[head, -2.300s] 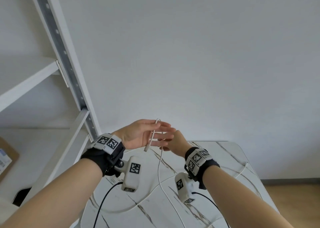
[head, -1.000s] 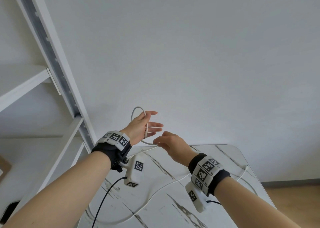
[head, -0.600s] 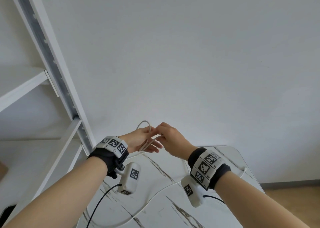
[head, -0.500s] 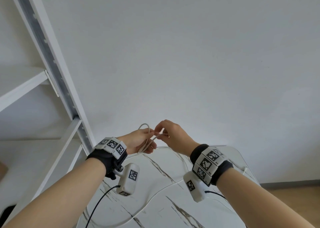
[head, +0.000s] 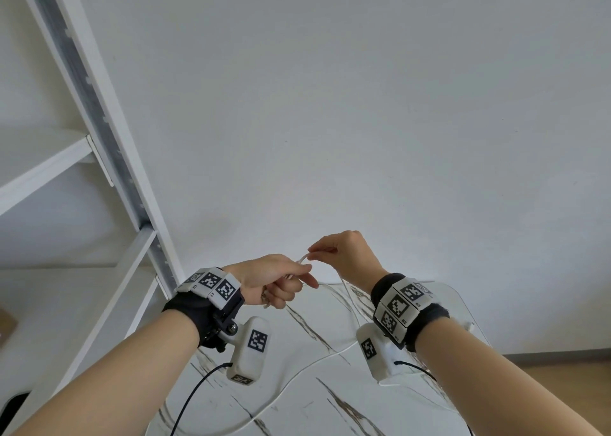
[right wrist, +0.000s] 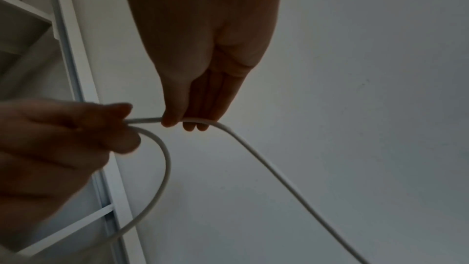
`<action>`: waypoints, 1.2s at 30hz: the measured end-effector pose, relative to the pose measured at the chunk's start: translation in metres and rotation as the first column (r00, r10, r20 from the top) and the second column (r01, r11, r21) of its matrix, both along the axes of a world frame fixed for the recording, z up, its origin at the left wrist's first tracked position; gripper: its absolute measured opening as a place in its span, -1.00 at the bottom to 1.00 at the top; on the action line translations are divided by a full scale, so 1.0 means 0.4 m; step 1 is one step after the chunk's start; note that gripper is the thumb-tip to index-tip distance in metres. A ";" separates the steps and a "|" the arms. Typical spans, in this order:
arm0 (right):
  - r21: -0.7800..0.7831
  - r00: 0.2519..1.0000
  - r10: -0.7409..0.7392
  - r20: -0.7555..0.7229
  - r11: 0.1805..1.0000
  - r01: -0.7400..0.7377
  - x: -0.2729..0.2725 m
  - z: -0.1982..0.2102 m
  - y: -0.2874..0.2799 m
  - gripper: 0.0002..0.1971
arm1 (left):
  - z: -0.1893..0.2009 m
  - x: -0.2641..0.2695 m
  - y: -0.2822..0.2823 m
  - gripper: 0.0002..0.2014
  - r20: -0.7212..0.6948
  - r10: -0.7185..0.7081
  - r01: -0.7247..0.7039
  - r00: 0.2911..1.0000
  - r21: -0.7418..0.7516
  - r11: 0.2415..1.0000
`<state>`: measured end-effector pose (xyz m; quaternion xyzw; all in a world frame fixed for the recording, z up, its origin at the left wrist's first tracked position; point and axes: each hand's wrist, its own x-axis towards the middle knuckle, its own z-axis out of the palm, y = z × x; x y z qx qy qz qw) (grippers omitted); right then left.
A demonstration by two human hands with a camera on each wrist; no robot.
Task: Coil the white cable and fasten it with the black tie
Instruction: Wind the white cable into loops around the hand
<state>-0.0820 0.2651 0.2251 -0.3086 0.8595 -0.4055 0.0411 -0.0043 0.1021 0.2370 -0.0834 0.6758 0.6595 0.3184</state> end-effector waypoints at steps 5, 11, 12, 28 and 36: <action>-0.066 1.000 -0.014 -0.014 0.998 0.014 0.022 -0.043 -0.007 -0.83 | 0.033 0.014 0.008 -0.67 -0.023 0.003 0.001 1.000 0.192 0.981; -0.025 0.996 -0.093 0.004 0.995 0.093 0.045 -0.111 -0.036 -0.85 | 0.069 0.007 0.020 -0.66 -0.043 0.174 -0.137 0.984 0.445 0.885; -0.017 0.995 -0.096 0.026 0.995 0.097 0.050 -0.124 -0.039 -0.91 | 0.073 0.005 0.021 -0.67 -0.033 0.217 -0.175 0.976 0.478 0.861; -0.096 0.943 -0.163 0.291 0.975 0.199 0.106 -0.207 -0.006 -0.83 | 0.102 -0.039 -0.018 -0.66 0.005 0.589 -0.411 0.808 0.721 0.558; 0.025 0.986 -0.018 0.164 1.000 0.014 0.119 -0.157 -0.005 -0.94 | 0.058 -0.056 -0.013 -0.65 -0.085 0.601 -0.467 0.795 0.547 0.695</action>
